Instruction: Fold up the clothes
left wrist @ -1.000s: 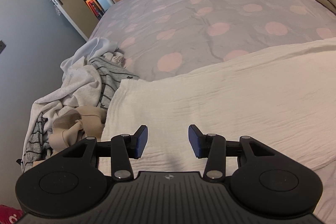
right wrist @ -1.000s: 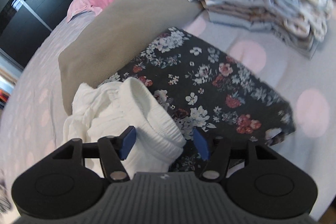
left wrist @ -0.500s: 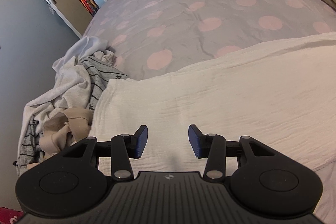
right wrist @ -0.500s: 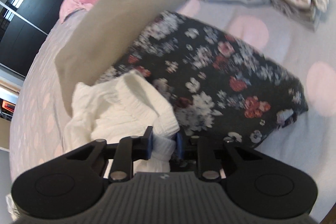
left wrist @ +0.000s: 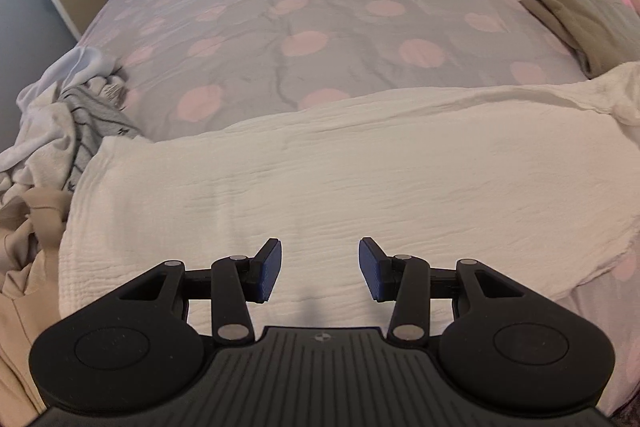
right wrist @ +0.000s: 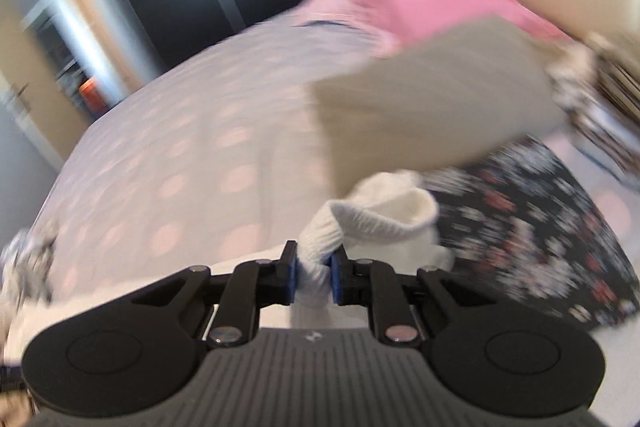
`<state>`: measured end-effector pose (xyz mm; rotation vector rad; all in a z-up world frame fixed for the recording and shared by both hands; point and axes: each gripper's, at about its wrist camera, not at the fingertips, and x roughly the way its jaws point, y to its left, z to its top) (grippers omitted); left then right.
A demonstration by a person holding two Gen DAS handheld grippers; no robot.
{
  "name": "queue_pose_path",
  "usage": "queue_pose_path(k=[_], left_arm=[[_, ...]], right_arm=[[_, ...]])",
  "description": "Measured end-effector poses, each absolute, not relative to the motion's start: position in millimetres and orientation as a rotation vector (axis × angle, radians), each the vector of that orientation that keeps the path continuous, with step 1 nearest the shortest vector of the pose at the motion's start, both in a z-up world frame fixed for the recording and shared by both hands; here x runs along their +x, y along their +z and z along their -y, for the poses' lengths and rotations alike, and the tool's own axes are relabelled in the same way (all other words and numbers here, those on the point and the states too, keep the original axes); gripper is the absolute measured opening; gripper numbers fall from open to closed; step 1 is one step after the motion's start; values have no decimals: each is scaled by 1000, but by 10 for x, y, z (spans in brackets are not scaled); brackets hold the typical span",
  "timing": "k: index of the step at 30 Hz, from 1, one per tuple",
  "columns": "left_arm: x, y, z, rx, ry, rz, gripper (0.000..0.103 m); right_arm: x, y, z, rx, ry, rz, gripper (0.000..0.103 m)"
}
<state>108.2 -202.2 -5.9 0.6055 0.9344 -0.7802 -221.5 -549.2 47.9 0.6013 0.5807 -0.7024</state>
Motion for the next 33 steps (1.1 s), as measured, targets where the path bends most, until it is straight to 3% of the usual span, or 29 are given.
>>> queue_pose_path(k=[9,17,21,23,33], left_arm=[[978,-22,2113,610,-835,-921,41],[937,-174,2179,635,-845,-952,41],[828,-250,2218,678,-878,-953,41],[771,-286,2228,694,-894,-953,41],[642,-401,2326,630,-980,-982,41]], right_arm=[[-1169,276,4514,324,-382,-776,18],[-559,-378,3689,182,-168,-994,19],[-573,-498,3498,190,-83,-1056,32],[-586,-544,3409,198,-39,-1084,33],[-741,-155,3870,254,-194,-969,35]])
